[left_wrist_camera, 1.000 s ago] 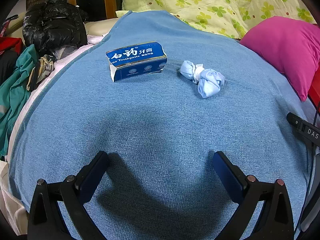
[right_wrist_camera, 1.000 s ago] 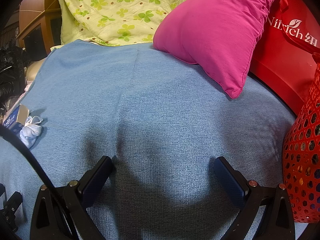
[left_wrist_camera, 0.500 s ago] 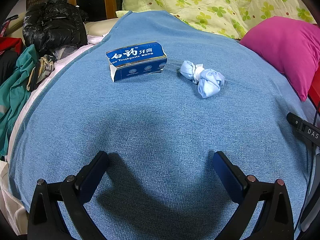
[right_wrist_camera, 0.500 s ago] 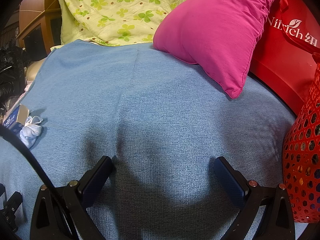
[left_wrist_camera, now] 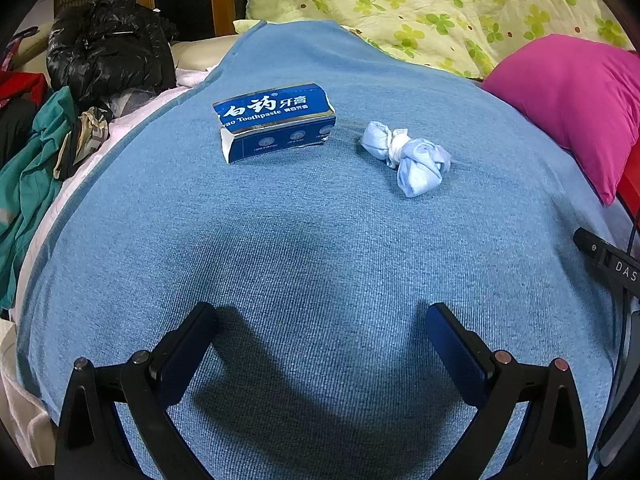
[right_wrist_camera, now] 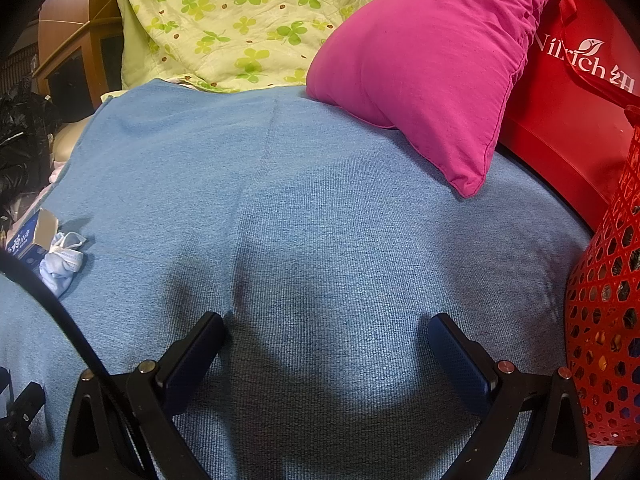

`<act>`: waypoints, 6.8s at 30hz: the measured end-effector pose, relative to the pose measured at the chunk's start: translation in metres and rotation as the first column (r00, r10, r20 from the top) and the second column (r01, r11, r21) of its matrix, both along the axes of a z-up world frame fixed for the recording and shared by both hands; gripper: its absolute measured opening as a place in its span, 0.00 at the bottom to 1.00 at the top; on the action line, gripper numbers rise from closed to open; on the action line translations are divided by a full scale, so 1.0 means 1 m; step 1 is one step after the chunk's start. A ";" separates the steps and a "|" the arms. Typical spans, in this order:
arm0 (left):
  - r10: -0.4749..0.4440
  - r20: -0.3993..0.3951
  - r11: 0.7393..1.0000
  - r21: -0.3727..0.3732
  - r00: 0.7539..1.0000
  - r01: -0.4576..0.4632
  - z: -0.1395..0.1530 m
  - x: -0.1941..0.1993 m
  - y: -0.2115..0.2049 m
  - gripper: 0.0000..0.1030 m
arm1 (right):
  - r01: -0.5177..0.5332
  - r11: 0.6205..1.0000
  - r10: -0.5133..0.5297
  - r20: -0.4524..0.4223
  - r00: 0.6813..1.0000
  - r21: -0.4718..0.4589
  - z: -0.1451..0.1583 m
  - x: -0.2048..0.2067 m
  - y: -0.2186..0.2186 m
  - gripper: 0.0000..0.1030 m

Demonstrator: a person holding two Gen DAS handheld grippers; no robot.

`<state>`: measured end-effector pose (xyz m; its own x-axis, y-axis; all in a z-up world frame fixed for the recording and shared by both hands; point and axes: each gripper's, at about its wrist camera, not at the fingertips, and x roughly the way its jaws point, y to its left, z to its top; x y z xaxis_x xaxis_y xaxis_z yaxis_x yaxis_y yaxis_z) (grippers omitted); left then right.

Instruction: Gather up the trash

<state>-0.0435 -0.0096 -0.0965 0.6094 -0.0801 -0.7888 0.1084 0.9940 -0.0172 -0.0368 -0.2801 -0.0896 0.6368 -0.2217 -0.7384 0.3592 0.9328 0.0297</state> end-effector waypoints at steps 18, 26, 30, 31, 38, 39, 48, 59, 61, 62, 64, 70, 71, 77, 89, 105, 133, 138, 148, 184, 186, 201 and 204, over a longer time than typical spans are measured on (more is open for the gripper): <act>0.004 0.003 1.000 0.000 1.000 -0.004 -0.002 0.000 0.000 1.00 | -0.028 0.999 0.030 -0.044 0.999 0.033 0.002 0.002 -0.004 1.00; 0.001 -0.022 1.000 -0.012 1.000 -0.001 -0.001 0.003 0.003 1.00 | -0.059 0.998 0.062 -0.117 0.991 0.036 0.005 -0.002 0.001 1.00; -0.003 -0.027 1.000 -0.010 1.000 0.003 -0.001 0.005 0.002 1.00 | -0.061 0.997 0.065 -0.118 0.991 0.041 0.004 -0.006 0.003 1.00; -0.005 -0.029 1.000 -0.010 1.000 0.005 -0.001 0.005 0.002 1.00 | -0.061 0.997 0.066 -0.118 0.991 0.046 0.004 -0.006 0.003 1.00; -0.019 -0.051 1.000 -0.022 0.999 0.018 0.006 0.005 0.004 1.00 | -0.095 0.995 0.095 -0.160 0.983 0.006 0.013 -0.005 0.011 1.00; -0.018 -0.033 0.999 -0.035 0.999 0.017 0.012 0.004 0.007 1.00 | -0.105 0.994 0.103 -0.148 0.984 -0.009 0.018 -0.005 0.016 1.00; 0.056 0.129 0.998 -0.031 0.990 -0.053 0.070 0.009 0.063 1.00 | -0.388 0.921 0.386 -0.055 0.921 -0.019 0.075 0.026 0.088 1.00; 0.175 0.106 0.984 -0.056 0.979 -0.170 0.070 0.044 0.118 1.00 | -0.514 0.852 0.519 -0.037 0.854 0.100 0.061 0.102 0.146 1.00; 0.183 0.108 0.983 -0.048 0.977 -0.179 0.070 0.048 0.120 1.00 | -0.528 0.842 0.534 -0.044 0.844 0.110 0.052 0.115 0.155 1.00; 0.186 0.105 0.982 -0.046 0.977 -0.182 0.069 0.052 0.121 1.00 | -0.533 0.838 0.540 -0.046 0.840 0.114 0.049 0.118 0.157 1.00; 0.187 0.096 0.982 -0.045 0.978 -0.184 0.068 0.057 0.122 1.00 | -0.541 0.831 0.551 -0.060 0.832 0.129 0.042 0.127 0.165 1.00; 0.167 0.099 0.986 -0.042 0.981 -0.164 0.066 0.068 0.119 1.00 | -0.519 0.840 0.539 -0.132 0.832 0.158 0.019 0.143 0.172 0.64; 0.159 0.105 0.987 -0.045 0.982 -0.155 0.066 0.070 0.118 1.00 | -0.523 0.838 0.542 -0.125 0.831 0.152 0.020 0.141 0.172 0.59; 0.083 0.138 0.995 -0.073 0.987 -0.074 0.067 0.081 0.107 1.00 | -0.480 0.855 0.500 -0.065 0.864 0.198 0.032 0.116 0.144 0.37; -0.145 0.156 0.989 0.026 0.977 0.142 0.066 0.114 0.063 1.00 | -0.401 0.831 0.403 0.079 0.912 0.385 0.049 0.024 0.062 0.37; -0.417 0.050 0.902 0.142 0.907 0.407 0.045 0.135 0.038 1.00 | -0.484 0.791 0.494 0.074 0.866 0.375 0.036 0.090 0.099 0.76; -0.475 0.101 0.880 0.094 0.874 0.467 0.096 0.053 -0.017 0.22 | -0.388 0.861 0.333 0.211 0.919 0.329 0.099 0.000 0.029 0.37; -0.485 0.097 0.873 0.105 0.869 0.476 0.089 0.044 -0.029 0.24 | -0.353 0.871 0.272 0.264 0.925 0.341 0.110 -0.031 0.002 0.37; -0.387 -0.005 0.919 -0.088 0.922 0.385 0.064 0.058 -0.017 0.74 | -0.316 0.877 0.271 0.170 0.947 0.362 0.087 -0.038 -0.021 0.37; -0.274 -0.018 0.957 -0.103 0.962 0.270 0.036 0.057 -0.047 0.04 | -0.369 0.899 0.336 0.170 0.927 0.235 0.086 -0.053 -0.011 0.37; -0.277 0.002 0.956 -0.102 0.961 0.275 0.041 0.050 -0.043 0.03 | -0.374 0.899 0.338 0.184 0.923 0.226 0.089 -0.056 -0.011 0.37; -0.310 0.148 0.934 -0.135 0.939 0.330 0.101 -0.014 -0.047 0.02 | -0.398 0.901 0.318 0.357 0.878 0.176 0.129 -0.094 -0.024 0.37; -0.327 0.201 0.927 -0.123 0.923 0.355 0.126 -0.029 -0.059 0.02 | -0.385 0.907 0.291 0.411 0.864 0.168 0.145 -0.109 -0.035 0.37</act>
<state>-0.0727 -0.0682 0.0291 0.6495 -0.4196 -0.6341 0.4555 0.8825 -0.1174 -0.1457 -0.3152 0.0549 0.8750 0.2084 -0.4370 -0.0587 0.9417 0.3314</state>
